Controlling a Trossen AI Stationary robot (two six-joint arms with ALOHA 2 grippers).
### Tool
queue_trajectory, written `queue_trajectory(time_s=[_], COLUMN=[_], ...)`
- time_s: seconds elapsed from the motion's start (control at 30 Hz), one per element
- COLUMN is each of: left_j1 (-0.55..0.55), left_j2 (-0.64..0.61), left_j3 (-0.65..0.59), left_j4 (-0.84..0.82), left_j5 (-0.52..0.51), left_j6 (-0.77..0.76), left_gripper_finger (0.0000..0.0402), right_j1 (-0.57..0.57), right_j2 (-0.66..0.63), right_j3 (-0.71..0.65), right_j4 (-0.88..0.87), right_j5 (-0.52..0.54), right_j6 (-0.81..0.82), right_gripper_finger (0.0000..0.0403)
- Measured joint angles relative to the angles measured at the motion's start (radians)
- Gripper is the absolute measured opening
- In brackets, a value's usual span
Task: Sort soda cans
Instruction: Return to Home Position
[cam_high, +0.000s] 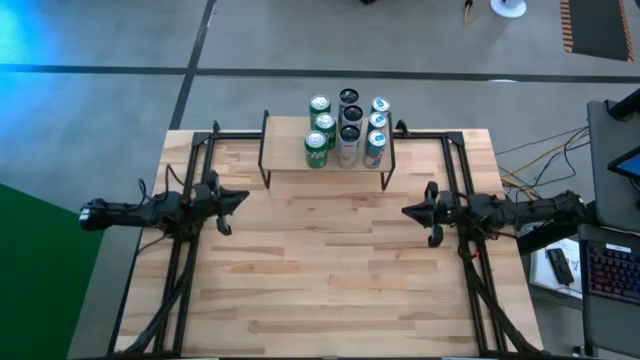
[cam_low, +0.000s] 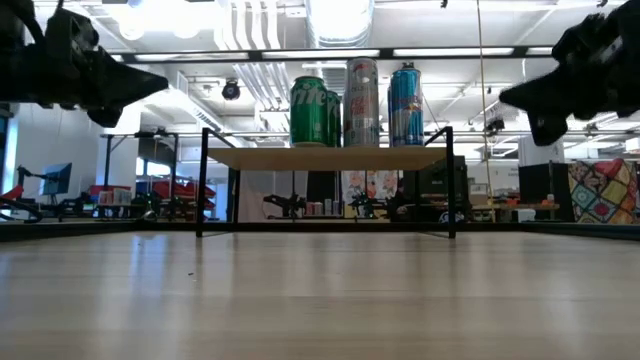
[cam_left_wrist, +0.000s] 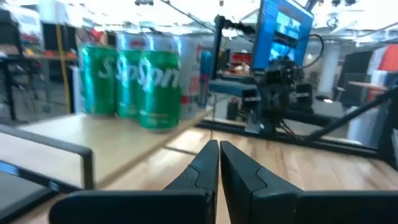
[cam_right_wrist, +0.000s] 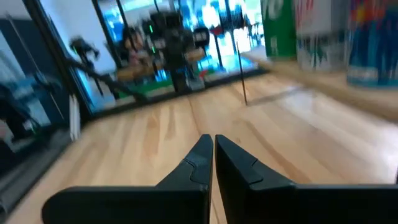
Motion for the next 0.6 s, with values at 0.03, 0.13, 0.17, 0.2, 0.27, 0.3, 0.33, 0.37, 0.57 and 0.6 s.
queue_trajectory(time_s=[0.03, 0.13, 0.17, 0.2, 0.27, 0.3, 0.33, 0.37, 0.57, 0.6], left_j1=[0.0, 0.0, 0.0, 0.0, -0.002, -0.002, -0.002, -0.002, -0.002, -0.002], left_j2=[-0.007, -0.006, -0.006, -0.006, -0.006, -0.006, -0.006, -0.006, -0.005, -0.004], left_j3=[0.0, 0.0, 0.0, 0.0, 0.0, 0.0, 0.0, 0.0, 0.0, 0.0], left_j4=[0.005, 0.025, 0.026, 0.026, 0.024, 0.021, 0.015, 0.01, -0.041, -0.043], left_j5=[-0.013, -0.06, -0.064, -0.063, -0.055, -0.048, -0.046, -0.044, -0.038, -0.037], left_j6=[0.016, 0.059, 0.061, 0.061, 0.061, 0.06, 0.056, 0.048, 0.02, 0.016], left_gripper_finger=[0.0, 0.0, 0.0, 0.0, 0.0, 0.0, 0.0, 0.0, 0.0, 0.0], right_j1=[0.0, 0.0, 0.0, 0.0, 0.0, 0.0, 0.0, 0.0, 0.0, 0.0], right_j2=[-0.011, -0.063, -0.085, -0.109, -0.155, -0.16, -0.16, -0.16, -0.147, -0.147], right_j3=[0.0, 0.0, 0.0, 0.0, -0.001, -0.001, -0.001, -0.001, -0.001, -0.001], right_j4=[0.021, 0.088, 0.095, 0.096, 0.07, 0.066, 0.047, 0.049, 0.056, 0.07], right_j5=[0.0, -0.011, -0.023, -0.04, -0.067, -0.076, -0.084, -0.091, -0.097, -0.097], right_j6=[-0.006, -0.058, -0.074, -0.083, -0.092, -0.089, -0.083, -0.083, -0.089, -0.103], right_gripper_finger=[0.0009, 0.0009, 0.0009, 0.0009, 0.0009, 0.0009, 0.0009, 0.0009, 0.0009, 0.0009])
